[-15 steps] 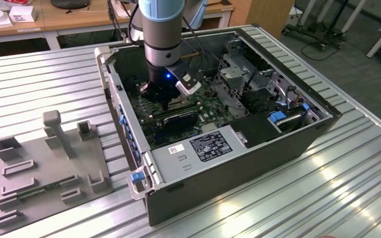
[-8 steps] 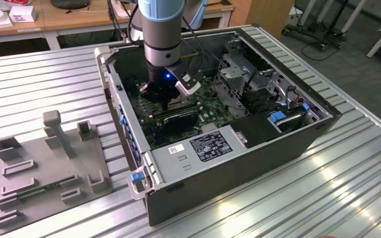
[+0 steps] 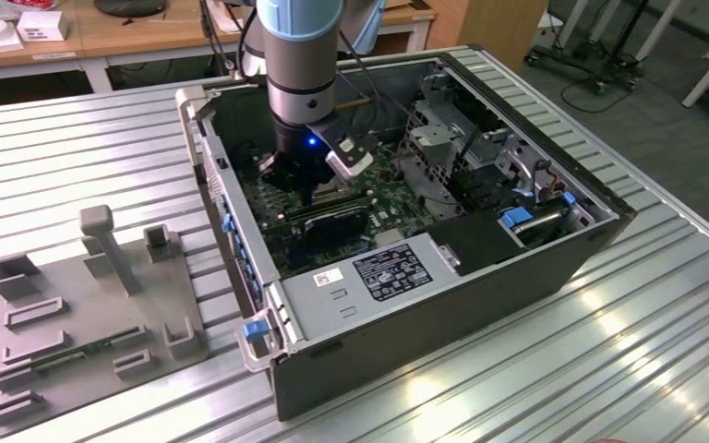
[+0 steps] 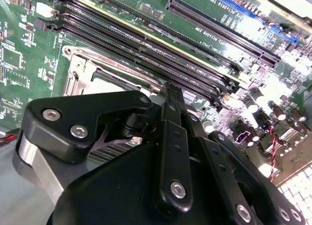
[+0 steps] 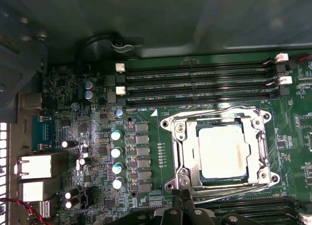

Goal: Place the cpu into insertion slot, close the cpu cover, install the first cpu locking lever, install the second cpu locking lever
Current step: 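Install the second cpu locking lever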

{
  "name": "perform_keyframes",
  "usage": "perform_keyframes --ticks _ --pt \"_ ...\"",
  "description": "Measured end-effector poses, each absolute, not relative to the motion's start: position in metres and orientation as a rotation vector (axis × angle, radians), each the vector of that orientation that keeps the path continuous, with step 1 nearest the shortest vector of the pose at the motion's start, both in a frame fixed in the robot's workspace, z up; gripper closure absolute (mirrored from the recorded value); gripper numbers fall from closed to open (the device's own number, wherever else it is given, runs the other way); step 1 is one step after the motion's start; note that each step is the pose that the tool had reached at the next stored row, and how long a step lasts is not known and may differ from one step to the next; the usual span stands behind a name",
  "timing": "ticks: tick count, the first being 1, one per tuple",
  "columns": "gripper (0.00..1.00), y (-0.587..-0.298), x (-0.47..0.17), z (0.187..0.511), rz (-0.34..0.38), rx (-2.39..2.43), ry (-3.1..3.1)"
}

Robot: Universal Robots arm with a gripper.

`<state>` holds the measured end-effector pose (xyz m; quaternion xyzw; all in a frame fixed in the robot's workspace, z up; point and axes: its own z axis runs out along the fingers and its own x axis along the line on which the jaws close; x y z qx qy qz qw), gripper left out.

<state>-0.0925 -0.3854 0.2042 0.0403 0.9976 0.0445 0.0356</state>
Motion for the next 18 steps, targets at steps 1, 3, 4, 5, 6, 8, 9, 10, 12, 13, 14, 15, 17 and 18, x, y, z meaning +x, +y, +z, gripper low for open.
perform_keyframes --ticks 1,3,4,5,6,8,9,10,12,13,14,15,17,18 --pt "0.9 -0.3854 -0.0927 0.2042 0.142 0.124 3.065" --pt "0.9 -0.3853 -0.0929 0.2042 0.148 0.125 3.065" --pt "0.9 -0.3853 -0.0931 0.2041 0.149 0.125 3.064" --pt "0.9 -0.3853 -0.0933 0.204 0.151 0.125 3.064" --pt "0.9 -0.3853 -0.0933 0.2039 0.152 0.125 3.064" --pt "0.9 -0.3853 -0.0934 0.2035 0.154 0.125 3.064" --pt "0.9 -0.3853 -0.0934 0.2035 0.155 0.125 3.064" --pt "0.9 -0.3853 -0.0934 0.2034 0.155 0.125 3.064" --pt "0.9 -0.3854 -0.0935 0.2034 0.159 0.125 3.064" --pt "0.9 -0.3853 -0.0935 0.2033 0.161 0.125 3.064" --pt "0.9 -0.3853 -0.0934 0.2032 0.164 0.125 3.064" --pt "0.9 -0.3853 -0.0935 0.2031 0.165 0.125 3.064" --pt "0.9 -0.3853 -0.0934 0.203 0.166 0.125 3.064" --pt "0.9 -0.3853 -0.0935 0.2029 0.166 0.125 3.064"
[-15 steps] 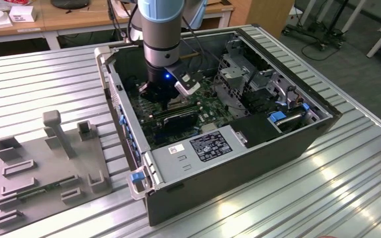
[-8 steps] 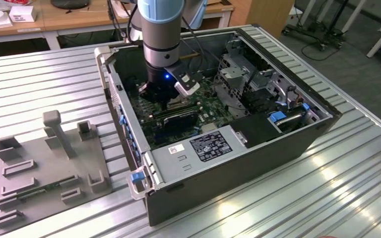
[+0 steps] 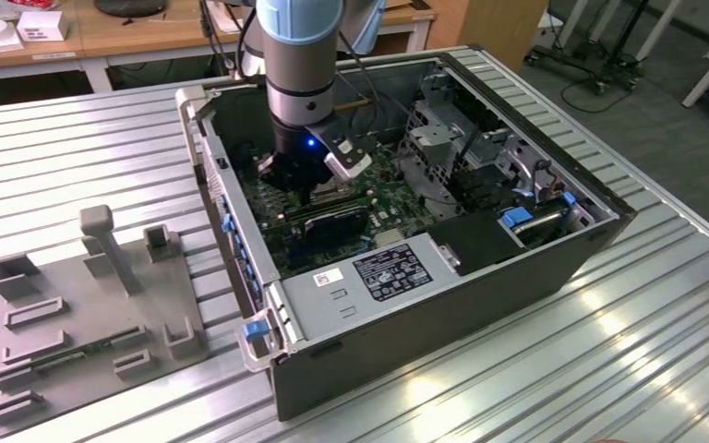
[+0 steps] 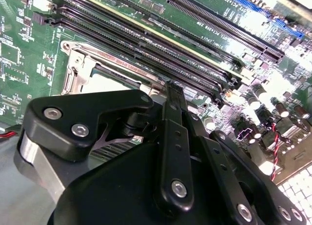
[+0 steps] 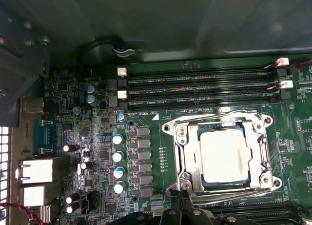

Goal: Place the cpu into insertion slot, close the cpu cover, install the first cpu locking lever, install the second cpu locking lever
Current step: 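Install the second cpu locking lever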

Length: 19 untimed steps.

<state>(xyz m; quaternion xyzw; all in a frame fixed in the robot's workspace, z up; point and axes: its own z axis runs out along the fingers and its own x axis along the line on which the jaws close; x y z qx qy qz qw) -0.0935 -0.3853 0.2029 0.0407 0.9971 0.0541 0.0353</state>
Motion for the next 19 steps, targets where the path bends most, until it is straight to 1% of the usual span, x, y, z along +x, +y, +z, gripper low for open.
perform_keyframes --ticks 19 --pt "0.9 -0.3852 -0.0948 0.2001 0.181 0.126 3.064"
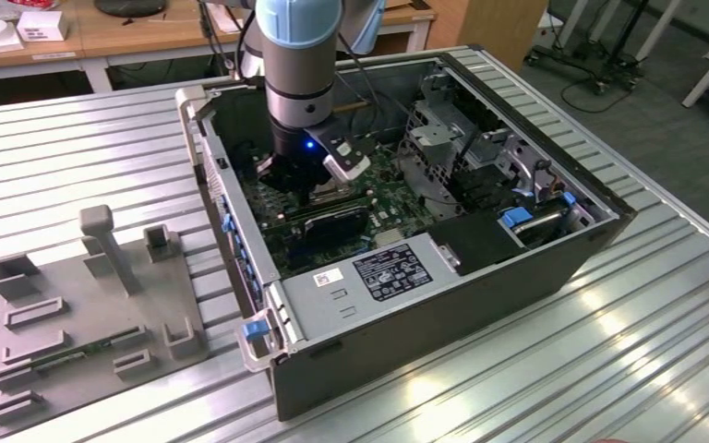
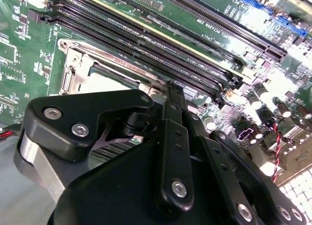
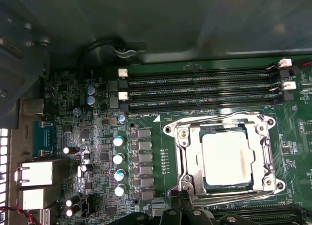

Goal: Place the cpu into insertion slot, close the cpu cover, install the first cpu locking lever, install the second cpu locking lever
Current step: 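Install the second cpu locking lever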

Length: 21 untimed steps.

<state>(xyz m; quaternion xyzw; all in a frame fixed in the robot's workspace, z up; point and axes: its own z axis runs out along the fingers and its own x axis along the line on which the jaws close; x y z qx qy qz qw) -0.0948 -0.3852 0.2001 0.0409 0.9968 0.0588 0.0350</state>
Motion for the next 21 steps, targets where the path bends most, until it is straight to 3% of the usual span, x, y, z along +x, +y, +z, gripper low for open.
perform_keyframes --ticks 21 --pt "0.9 -0.3852 -0.0955 0.1961 0.189 0.126 3.063"
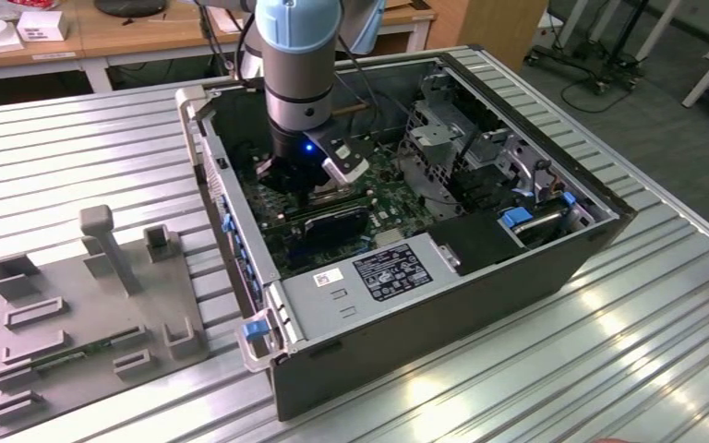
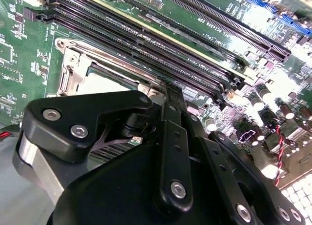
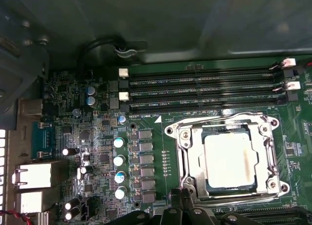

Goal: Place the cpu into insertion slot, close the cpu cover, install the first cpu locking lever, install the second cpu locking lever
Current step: 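Install the second cpu locking lever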

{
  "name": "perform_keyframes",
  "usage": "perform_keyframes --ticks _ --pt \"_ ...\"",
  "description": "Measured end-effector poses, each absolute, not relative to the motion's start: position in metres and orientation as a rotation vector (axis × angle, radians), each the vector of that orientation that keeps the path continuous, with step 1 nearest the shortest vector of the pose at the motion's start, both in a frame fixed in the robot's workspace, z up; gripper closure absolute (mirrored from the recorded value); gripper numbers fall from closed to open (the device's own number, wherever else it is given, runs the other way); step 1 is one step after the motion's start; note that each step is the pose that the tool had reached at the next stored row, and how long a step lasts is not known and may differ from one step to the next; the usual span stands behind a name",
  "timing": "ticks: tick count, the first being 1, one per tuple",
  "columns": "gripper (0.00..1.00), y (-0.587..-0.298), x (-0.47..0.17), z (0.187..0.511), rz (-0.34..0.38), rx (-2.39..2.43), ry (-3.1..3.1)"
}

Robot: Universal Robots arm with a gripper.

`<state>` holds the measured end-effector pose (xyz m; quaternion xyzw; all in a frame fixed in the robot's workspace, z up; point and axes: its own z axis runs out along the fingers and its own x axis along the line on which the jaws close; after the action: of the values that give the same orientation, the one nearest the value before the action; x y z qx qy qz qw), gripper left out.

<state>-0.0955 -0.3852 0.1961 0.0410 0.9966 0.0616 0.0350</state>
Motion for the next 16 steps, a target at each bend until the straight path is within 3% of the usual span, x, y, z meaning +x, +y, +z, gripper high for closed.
perform_keyframes --ticks 16 --pt "0.9 -0.3882 -0.0955 0.1952 0.192 0.126 3.063"
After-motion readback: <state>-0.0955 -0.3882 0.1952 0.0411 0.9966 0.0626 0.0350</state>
